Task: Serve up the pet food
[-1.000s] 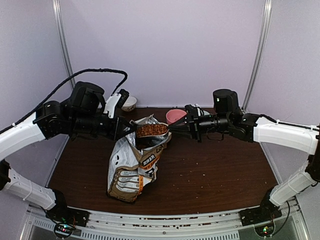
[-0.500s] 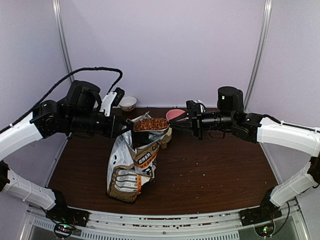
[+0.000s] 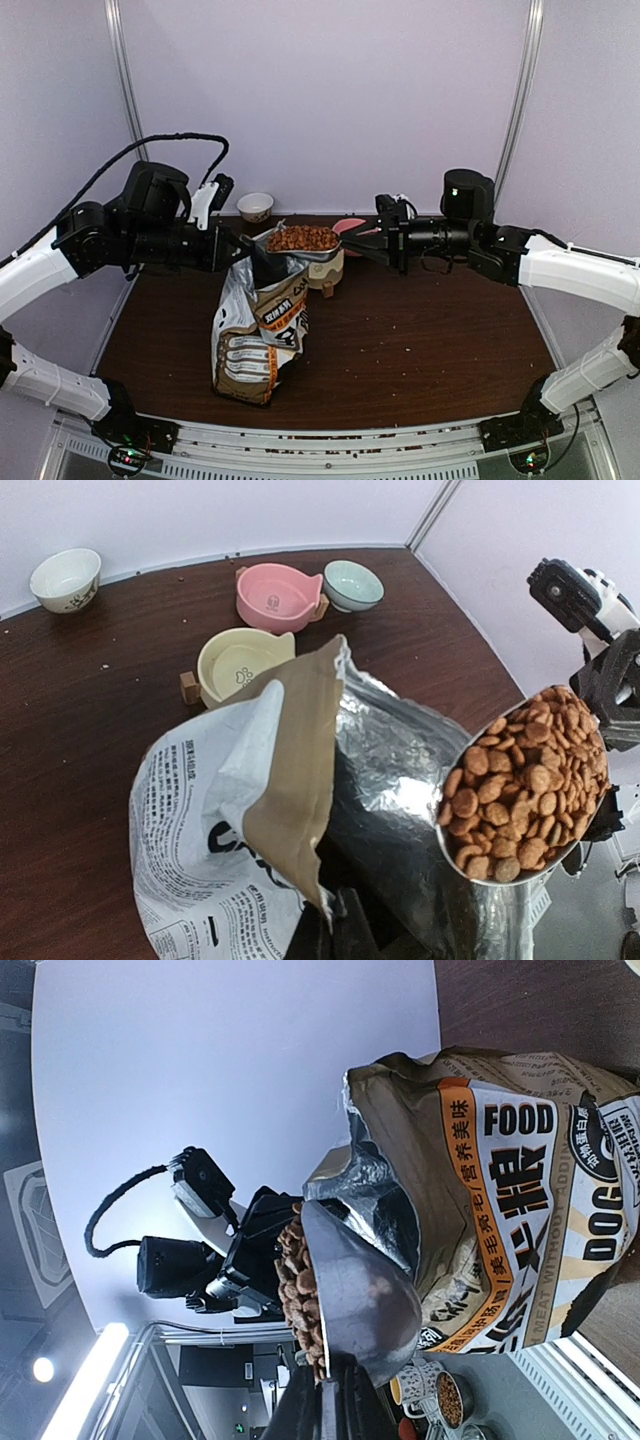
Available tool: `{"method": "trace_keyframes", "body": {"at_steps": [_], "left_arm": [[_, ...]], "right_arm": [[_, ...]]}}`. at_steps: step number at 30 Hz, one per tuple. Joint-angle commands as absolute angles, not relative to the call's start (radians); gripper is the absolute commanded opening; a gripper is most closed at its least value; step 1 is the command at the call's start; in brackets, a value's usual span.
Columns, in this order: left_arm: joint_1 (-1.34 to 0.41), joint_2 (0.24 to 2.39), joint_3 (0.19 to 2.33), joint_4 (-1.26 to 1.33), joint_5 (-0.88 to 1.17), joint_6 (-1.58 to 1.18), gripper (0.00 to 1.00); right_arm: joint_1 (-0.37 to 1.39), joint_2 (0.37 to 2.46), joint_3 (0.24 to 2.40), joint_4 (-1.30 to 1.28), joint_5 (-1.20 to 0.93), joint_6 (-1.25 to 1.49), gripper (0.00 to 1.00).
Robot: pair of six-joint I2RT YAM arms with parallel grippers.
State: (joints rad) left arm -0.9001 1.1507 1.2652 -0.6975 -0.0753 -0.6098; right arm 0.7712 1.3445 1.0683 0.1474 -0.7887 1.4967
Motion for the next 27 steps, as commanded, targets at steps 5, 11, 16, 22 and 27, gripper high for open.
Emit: {"method": "trace_keyframes", "body": {"at_steps": [5,11,16,22,27], "left_arm": [[-0.794,1.080,1.217,-0.528,-0.127,-0.620,0.00],[-0.738,1.046,1.192,-0.534,-0.104,-0.599,0.00],[-0.687,1.030,1.174,-0.537,-0.068,-0.587,0.00],[-0.644,1.013,1.162,-0.532,-0.034,-0.568,0.00],[-0.627,1.002,1.164,-0.540,-0.012,-0.552,0.00]], "right_arm": [[0.763,1.315,1.116,0.224,-0.764,1.523,0.00],[0.737,1.337,1.170,0.221,-0.742,1.532,0.00],[0.709,1.359,1.216,0.205,-0.718,1.537,0.00],[0.664,1.385,1.264,0.165,-0.681,1.525,0.00],[0.636,1.413,1.275,0.158,-0.656,1.522,0.00]]}}
